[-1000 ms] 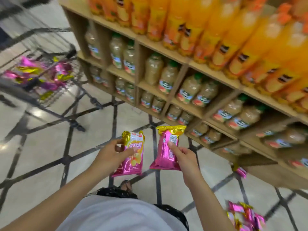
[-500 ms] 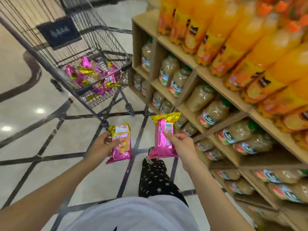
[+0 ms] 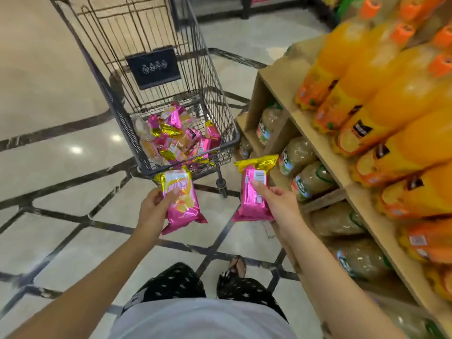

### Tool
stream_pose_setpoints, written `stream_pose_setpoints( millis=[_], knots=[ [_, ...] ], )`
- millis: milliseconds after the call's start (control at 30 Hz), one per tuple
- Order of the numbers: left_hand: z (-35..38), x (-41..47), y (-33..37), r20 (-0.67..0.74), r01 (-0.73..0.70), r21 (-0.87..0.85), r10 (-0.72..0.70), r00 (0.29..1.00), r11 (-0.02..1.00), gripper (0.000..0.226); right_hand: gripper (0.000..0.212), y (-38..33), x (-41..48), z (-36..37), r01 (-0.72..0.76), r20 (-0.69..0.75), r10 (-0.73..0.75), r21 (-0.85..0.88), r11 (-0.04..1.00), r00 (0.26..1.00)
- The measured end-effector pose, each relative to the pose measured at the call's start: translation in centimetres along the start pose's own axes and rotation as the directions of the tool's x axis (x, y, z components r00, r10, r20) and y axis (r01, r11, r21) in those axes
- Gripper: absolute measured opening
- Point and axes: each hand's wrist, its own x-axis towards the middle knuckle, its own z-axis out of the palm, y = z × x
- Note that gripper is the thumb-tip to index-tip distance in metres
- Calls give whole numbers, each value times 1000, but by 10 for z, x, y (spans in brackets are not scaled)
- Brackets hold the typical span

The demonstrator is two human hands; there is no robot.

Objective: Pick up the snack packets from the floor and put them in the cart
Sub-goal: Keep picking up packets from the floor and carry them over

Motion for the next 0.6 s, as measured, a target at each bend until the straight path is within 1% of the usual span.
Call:
stream_pose_setpoints(
  millis=[100, 233, 300, 367, 400, 433, 500, 600],
  knots=[
    [-2, 17, 18, -31, 1, -60, -3, 1000, 998, 15, 45, -25, 28, 22, -18, 38, 20, -54, 998, 999],
    [-12, 60, 48, -17, 26, -50, -27, 999, 998, 22, 45, -58, 62, 67, -7, 53, 12, -93, 996, 998],
    [-20, 92, 62, 1, 37, -37, -37, 999, 999, 25, 48, -72, 77, 92, 1, 42, 2, -85, 996, 999],
    [-30, 122, 76, -5, 53, -21, -53, 999, 998, 30, 60, -86, 93, 116, -23, 30, 24, -43, 999, 999],
    [-36, 136, 83, -11, 56, 5, -56, 998, 998, 35, 68, -94, 100, 128, -53, 11, 53, -38, 998, 999],
    [-43, 154, 87, -13, 53, 40, -53, 999, 998, 44, 69, -99, 108, 140, -76, -8, 76, -36, 996, 997],
    [-57, 186, 99, -20, 81, 105, -80, 997, 991, 62, 62, -111, 123, 164, -103, -27, 102, -27, 994, 994],
    [-68, 223, 119, 10, 88, 170, -91, 996, 981, 88, 83, -123, 143, 193, -133, -59, 131, -22, 991, 990]
  ],
)
